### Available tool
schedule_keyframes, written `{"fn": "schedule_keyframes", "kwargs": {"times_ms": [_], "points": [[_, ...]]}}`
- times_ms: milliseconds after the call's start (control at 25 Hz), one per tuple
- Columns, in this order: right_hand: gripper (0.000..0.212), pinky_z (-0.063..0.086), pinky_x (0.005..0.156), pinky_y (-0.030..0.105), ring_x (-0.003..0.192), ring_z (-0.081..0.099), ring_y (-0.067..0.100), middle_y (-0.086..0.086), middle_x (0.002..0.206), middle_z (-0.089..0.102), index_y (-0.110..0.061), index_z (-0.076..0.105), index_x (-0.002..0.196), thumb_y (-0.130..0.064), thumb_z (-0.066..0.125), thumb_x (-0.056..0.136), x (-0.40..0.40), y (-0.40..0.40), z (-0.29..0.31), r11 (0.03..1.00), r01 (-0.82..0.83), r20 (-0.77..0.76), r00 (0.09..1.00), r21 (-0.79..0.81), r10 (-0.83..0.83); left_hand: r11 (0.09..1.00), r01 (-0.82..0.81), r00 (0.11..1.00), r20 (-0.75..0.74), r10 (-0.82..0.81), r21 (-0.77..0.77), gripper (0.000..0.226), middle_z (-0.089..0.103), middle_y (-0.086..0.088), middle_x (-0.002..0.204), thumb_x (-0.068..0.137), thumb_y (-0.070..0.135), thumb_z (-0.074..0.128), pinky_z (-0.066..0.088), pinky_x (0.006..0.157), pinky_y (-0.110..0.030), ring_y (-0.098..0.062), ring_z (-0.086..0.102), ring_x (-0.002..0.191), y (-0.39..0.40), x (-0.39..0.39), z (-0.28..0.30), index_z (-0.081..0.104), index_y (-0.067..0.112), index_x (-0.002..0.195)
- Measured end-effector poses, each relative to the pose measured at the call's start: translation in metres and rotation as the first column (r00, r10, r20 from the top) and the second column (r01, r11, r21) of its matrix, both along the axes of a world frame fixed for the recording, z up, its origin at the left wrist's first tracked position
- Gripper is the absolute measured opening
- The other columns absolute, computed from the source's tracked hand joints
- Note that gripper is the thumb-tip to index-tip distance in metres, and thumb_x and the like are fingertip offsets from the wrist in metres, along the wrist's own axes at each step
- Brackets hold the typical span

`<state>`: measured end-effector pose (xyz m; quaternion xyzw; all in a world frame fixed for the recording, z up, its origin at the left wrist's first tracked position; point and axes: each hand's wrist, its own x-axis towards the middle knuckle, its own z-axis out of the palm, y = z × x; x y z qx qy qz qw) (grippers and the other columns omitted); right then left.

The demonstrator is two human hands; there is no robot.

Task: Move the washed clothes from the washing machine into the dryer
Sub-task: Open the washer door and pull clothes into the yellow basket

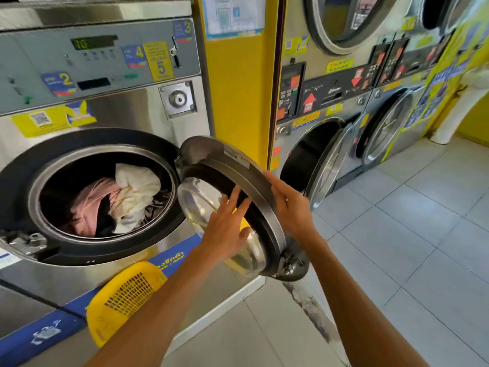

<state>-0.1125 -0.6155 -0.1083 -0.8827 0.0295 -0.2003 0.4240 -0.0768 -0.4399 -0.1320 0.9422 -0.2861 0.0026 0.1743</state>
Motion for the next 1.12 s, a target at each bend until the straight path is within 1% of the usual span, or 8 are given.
{"fn": "schedule_keyframes", "kwargs": {"times_ms": [120, 320, 480, 640, 760, 880, 960, 1120], "points": [[0.041, 0.053, 0.095, 0.031, 0.106, 0.063, 0.014, -0.002, 0.128, 0.065, -0.045, 0.041, 0.144, -0.028, 0.037, 0.106, 0.000, -0.006, -0.004, 0.996, -0.090, -0.010, 0.996, 0.010, 0.090, 0.998, -0.049, 0.997, 0.065, 0.046, 0.035, 0.075, -0.010, -0.011, 0.163, 0.088, 0.036, 0.060, 0.033, 0.112, -0.054, -0.043, 0.002, 0.148, -0.012, -0.005, -0.009, 0.023, 0.022, 0.152], [0.042, 0.050, 0.081, 0.022, 0.091, 0.059, 0.011, -0.007, 0.108, 0.063, -0.044, 0.040, 0.143, -0.025, 0.036, 0.106, -0.003, -0.001, -0.007, 0.989, -0.085, 0.013, 0.996, 0.117, 0.084, 0.998, -0.053, 0.994, 0.092, 0.056, -0.038, 0.079, -0.014, -0.007, 0.163, 0.086, 0.031, 0.063, 0.035, 0.112, -0.053, -0.041, -0.006, 0.149, -0.012, -0.011, -0.021, 0.020, 0.026, 0.152], [0.043, 0.052, 0.070, 0.029, 0.077, 0.059, 0.013, -0.002, 0.100, 0.067, -0.037, 0.044, 0.144, -0.019, 0.038, 0.105, -0.001, 0.003, 0.005, 0.998, -0.060, 0.010, 0.998, 0.012, 0.060, 0.994, -0.061, 0.997, 0.032, 0.064, -0.093, 0.075, -0.013, 0.000, 0.164, 0.087, 0.030, 0.061, 0.037, 0.112, -0.051, -0.037, -0.002, 0.150, -0.010, -0.009, -0.017, 0.024, 0.031, 0.151], [0.037, 0.040, 0.101, 0.031, 0.118, 0.050, 0.018, 0.003, 0.129, 0.063, -0.022, 0.061, 0.130, -0.009, 0.051, 0.097, 0.002, 0.012, 0.027, 0.994, -0.003, 0.095, 0.995, -0.105, 0.013, 0.907, -0.132, 0.991, -0.064, 0.116, -0.400, 0.050, 0.033, -0.003, 0.157, 0.091, 0.033, 0.052, 0.026, 0.117, -0.049, -0.025, 0.023, 0.148, 0.008, -0.004, 0.002, 0.048, 0.029, 0.141], [0.030, 0.035, 0.090, 0.017, 0.115, 0.048, 0.015, -0.001, 0.119, 0.068, -0.019, 0.069, 0.115, -0.006, 0.051, 0.095, 0.001, 0.034, 0.036, 0.992, 0.105, 0.217, 0.972, -0.074, -0.087, 0.785, -0.244, 0.966, -0.066, 0.251, -0.570, 0.033, 0.059, 0.000, 0.135, 0.092, 0.025, 0.055, 0.039, 0.108, -0.033, -0.014, 0.047, 0.132, 0.035, -0.005, 0.010, 0.065, 0.026, 0.123], [0.023, 0.049, 0.077, 0.025, 0.097, 0.059, 0.015, -0.005, 0.101, 0.072, -0.018, 0.071, 0.106, -0.010, 0.052, 0.096, 0.006, 0.072, 0.030, 0.997, -0.070, 0.212, 0.974, -0.045, 0.078, 0.695, -0.336, 0.931, -0.113, 0.347, -0.636, 0.023, 0.069, 0.010, 0.113, 0.090, 0.013, 0.058, 0.048, 0.092, -0.017, -0.001, 0.061, 0.107, 0.069, -0.015, 0.003, 0.073, 0.020, 0.105], [0.021, 0.046, 0.079, 0.024, 0.097, 0.059, 0.014, -0.006, 0.100, 0.073, -0.020, 0.072, 0.102, -0.012, 0.054, 0.095, 0.013, 0.102, 0.013, 0.980, -0.182, 0.140, 0.971, -0.082, 0.192, 0.675, -0.423, 0.893, -0.150, 0.425, -0.605, 0.024, 0.069, 0.013, 0.108, 0.089, 0.008, 0.059, 0.043, 0.087, -0.004, 0.007, 0.059, 0.102, 0.095, -0.023, -0.008, 0.075, 0.019, 0.103], [0.022, 0.048, 0.087, 0.030, 0.096, 0.062, 0.022, -0.002, 0.098, 0.074, -0.019, 0.074, 0.096, -0.009, 0.055, 0.090, 0.035, 0.161, -0.043, 0.932, -0.351, -0.073, 0.936, -0.085, 0.346, 0.571, -0.633, 0.763, -0.297, 0.574, -0.522, 0.025, 0.071, 0.009, 0.110, 0.090, 0.010, 0.057, 0.042, 0.084, -0.010, -0.001, 0.060, 0.100, 0.150, -0.037, -0.037, 0.072, 0.022, 0.106]]}}
